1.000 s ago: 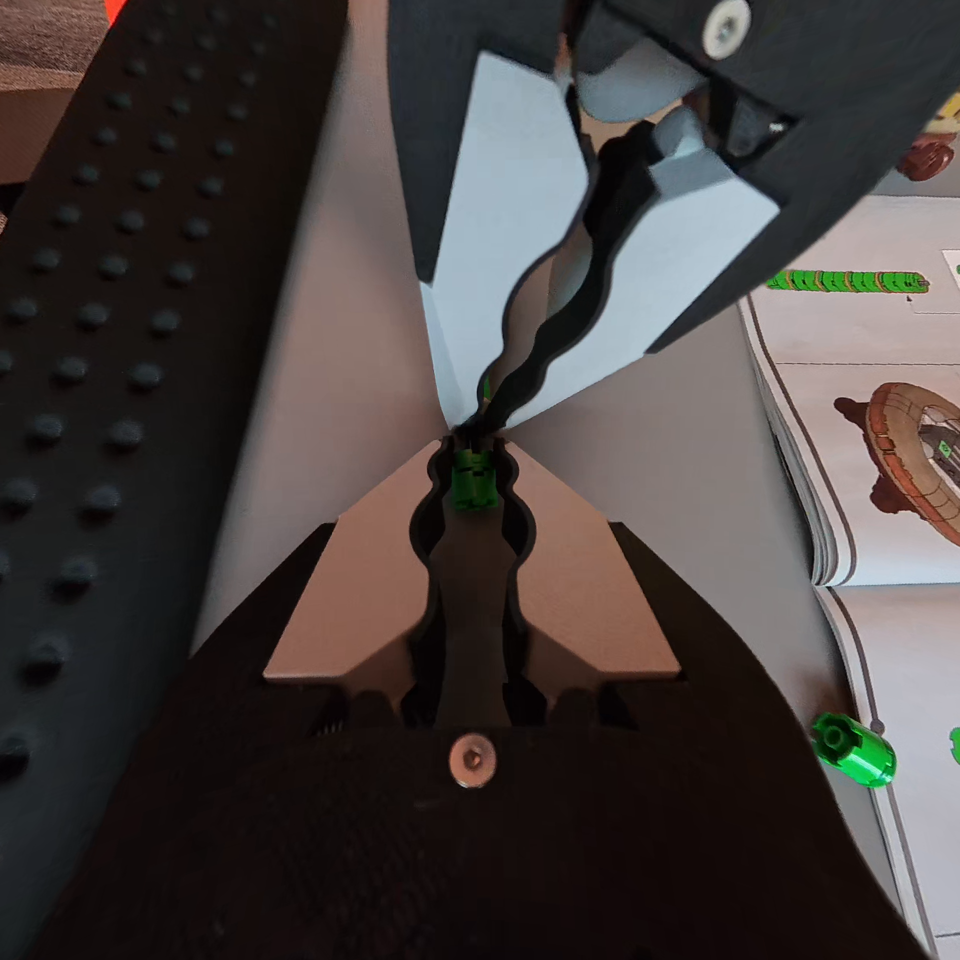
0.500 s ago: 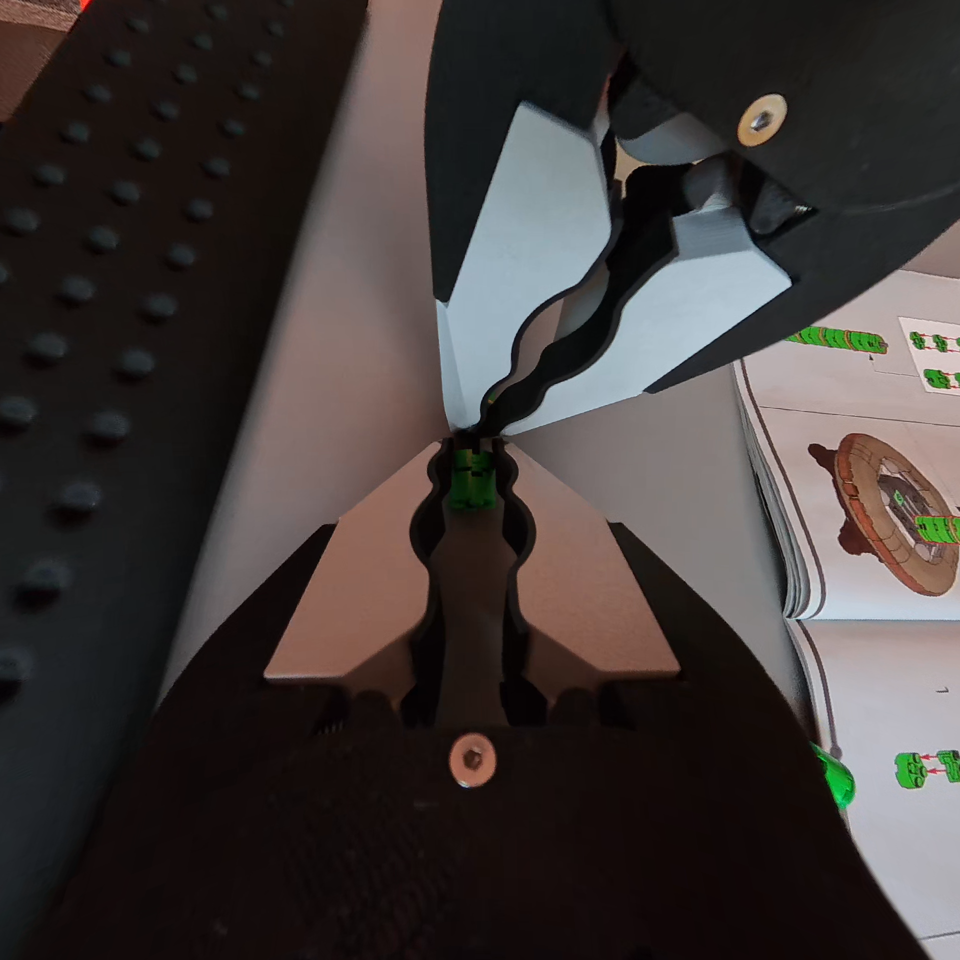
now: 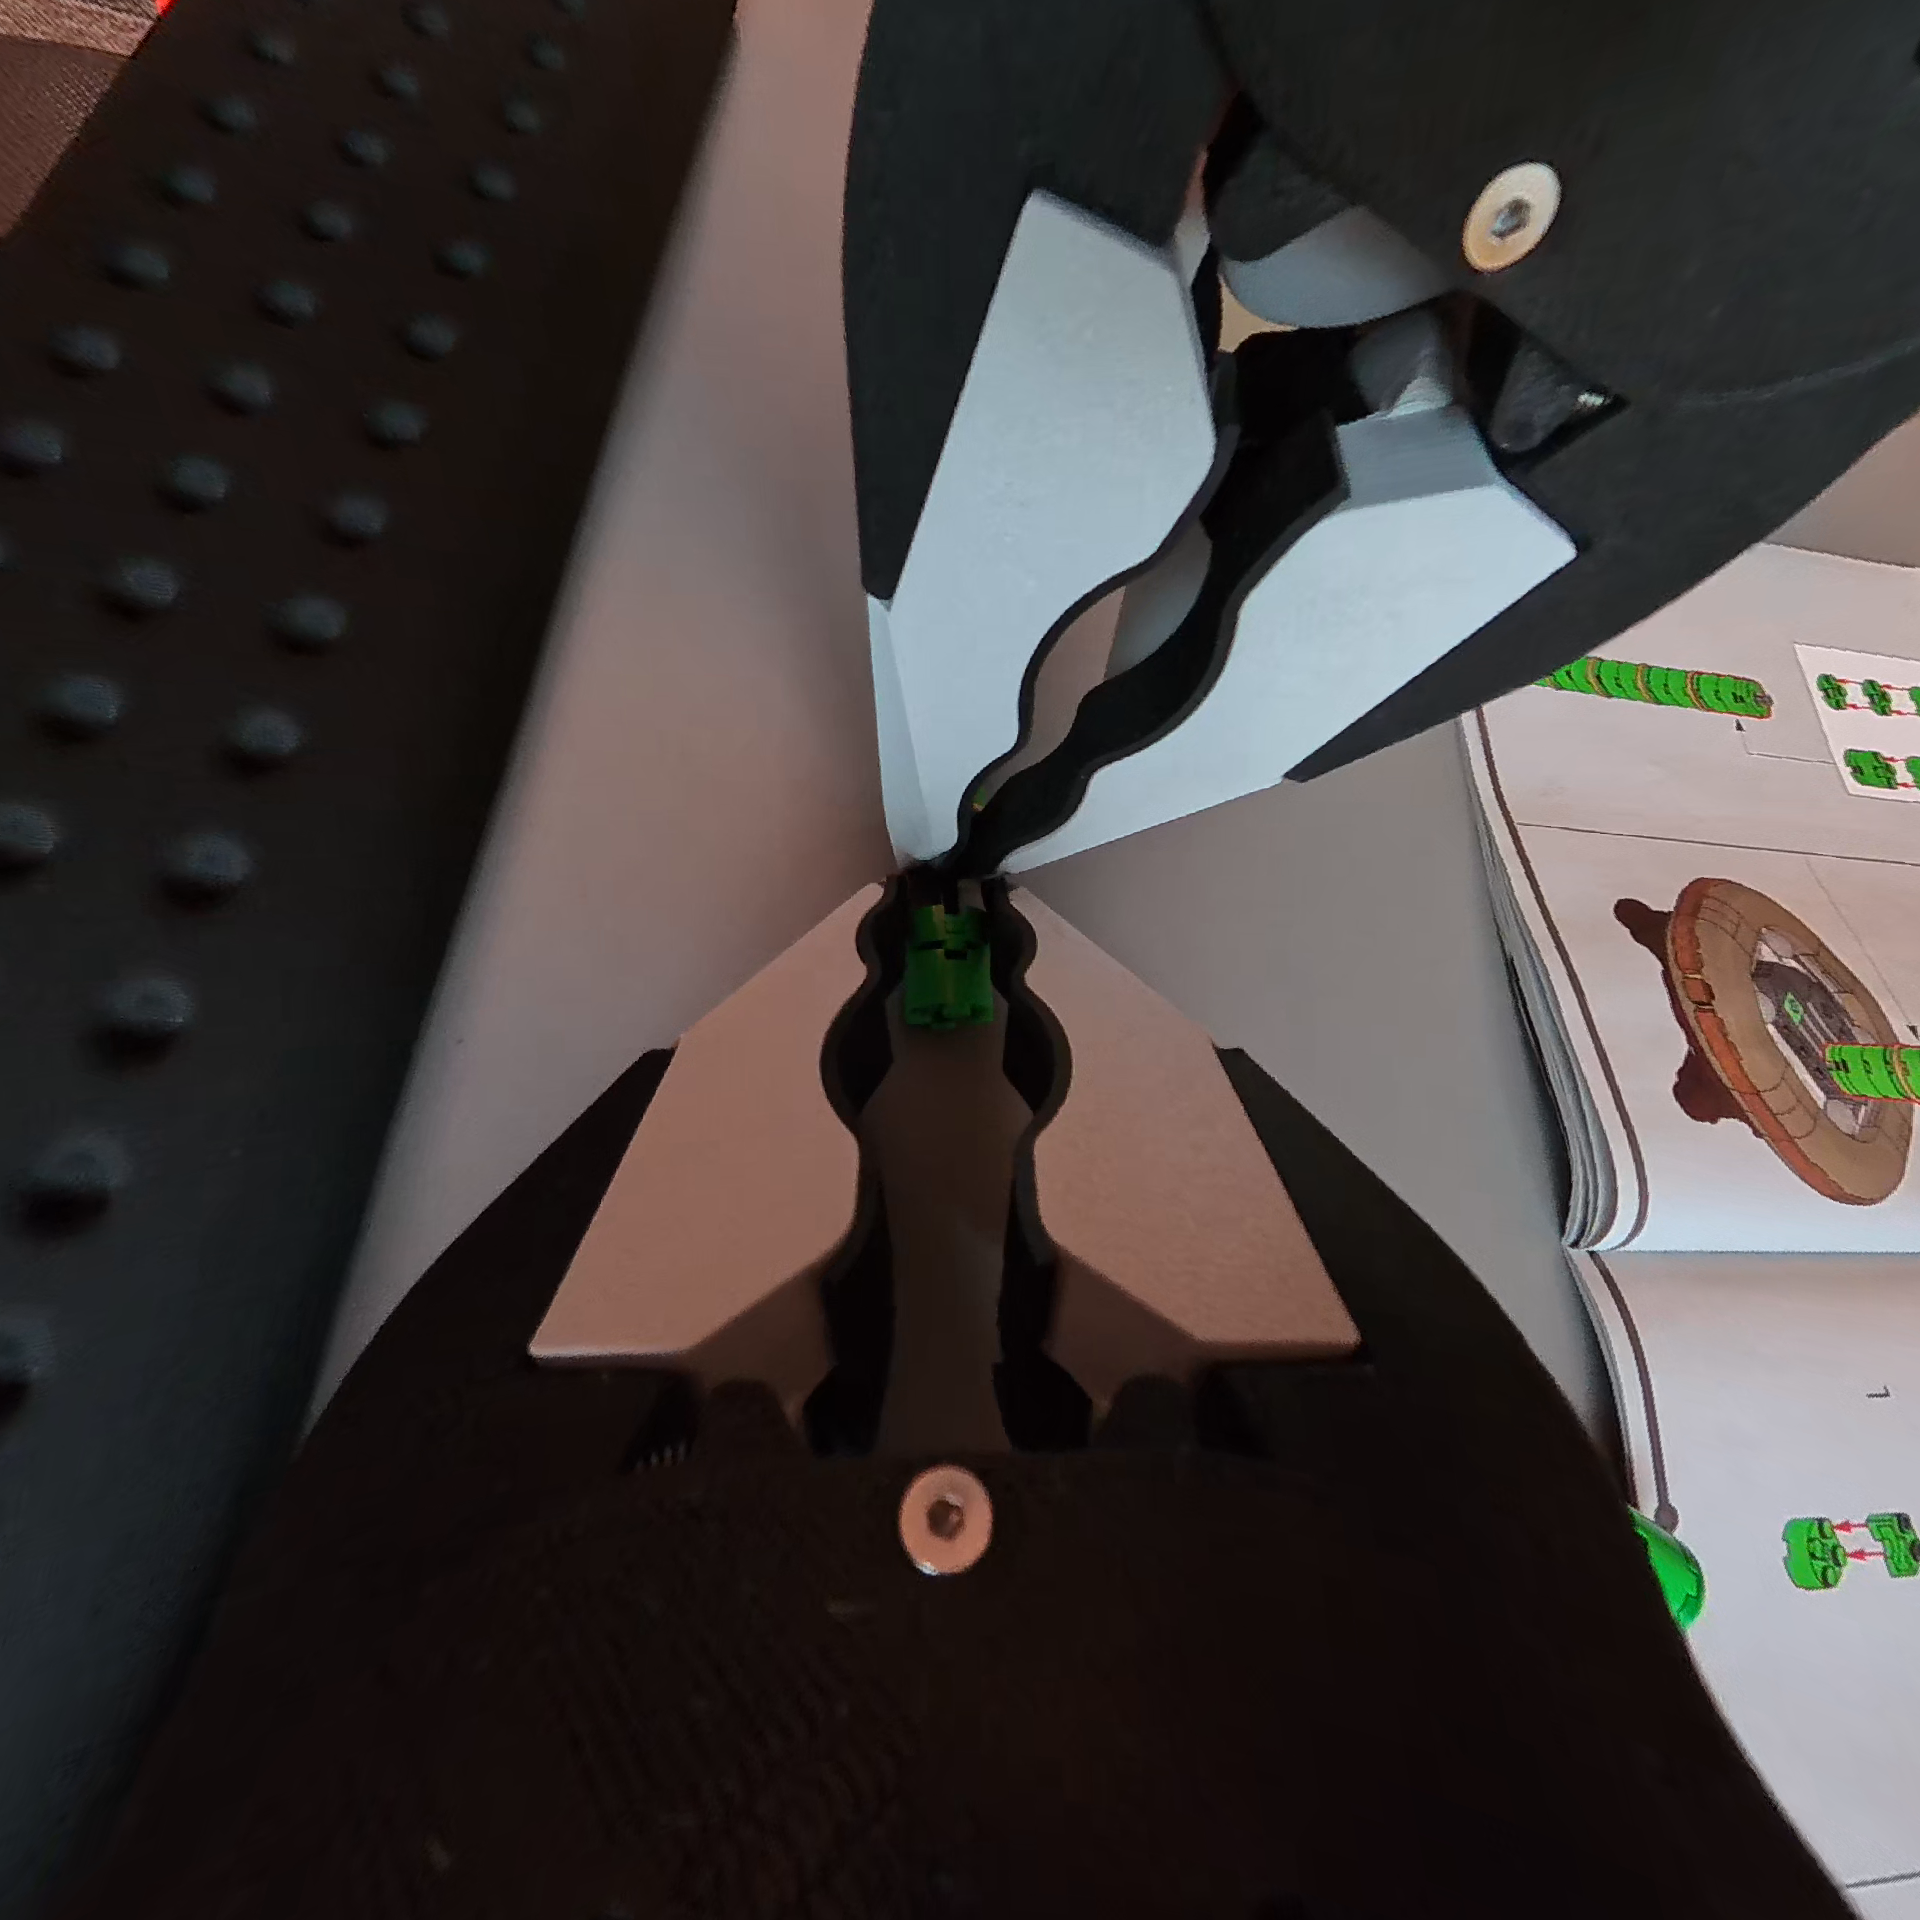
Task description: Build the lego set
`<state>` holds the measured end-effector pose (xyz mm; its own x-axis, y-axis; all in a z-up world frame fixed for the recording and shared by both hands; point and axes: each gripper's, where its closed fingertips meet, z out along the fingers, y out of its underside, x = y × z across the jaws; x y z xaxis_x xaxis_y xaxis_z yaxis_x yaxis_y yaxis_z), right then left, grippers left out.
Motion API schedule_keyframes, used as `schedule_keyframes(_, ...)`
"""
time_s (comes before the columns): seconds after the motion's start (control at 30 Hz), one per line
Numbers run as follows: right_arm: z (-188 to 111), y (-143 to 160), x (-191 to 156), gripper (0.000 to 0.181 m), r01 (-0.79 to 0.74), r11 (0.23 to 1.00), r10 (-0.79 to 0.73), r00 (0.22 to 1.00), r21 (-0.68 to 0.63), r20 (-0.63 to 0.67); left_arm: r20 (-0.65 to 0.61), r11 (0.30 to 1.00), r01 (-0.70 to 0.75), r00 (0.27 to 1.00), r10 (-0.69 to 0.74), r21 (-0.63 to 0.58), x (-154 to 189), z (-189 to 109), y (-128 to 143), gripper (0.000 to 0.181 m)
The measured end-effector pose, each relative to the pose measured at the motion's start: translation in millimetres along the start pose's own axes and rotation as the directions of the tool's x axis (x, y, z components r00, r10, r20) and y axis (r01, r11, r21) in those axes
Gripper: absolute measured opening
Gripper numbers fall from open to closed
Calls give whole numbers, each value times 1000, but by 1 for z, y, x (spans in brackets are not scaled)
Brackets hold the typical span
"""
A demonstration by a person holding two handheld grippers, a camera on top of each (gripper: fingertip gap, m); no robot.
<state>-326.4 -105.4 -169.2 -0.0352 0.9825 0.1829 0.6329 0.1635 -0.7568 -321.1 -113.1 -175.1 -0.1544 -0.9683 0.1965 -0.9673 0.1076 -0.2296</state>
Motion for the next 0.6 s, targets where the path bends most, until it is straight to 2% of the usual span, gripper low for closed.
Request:
schedule_keyframes(0.3, -2, 2, -1, 16, 38, 999, -38, 999, 2, -1, 64, 999, -20, 998, 17, 47, 0, 0, 0, 4)
schedule_keyframes(0.6, -3, 3, -2, 15, 51, 999, -51, 999, 3, -9, 49, 995, -2, 999, -3, 104, 1, 0, -1, 4)
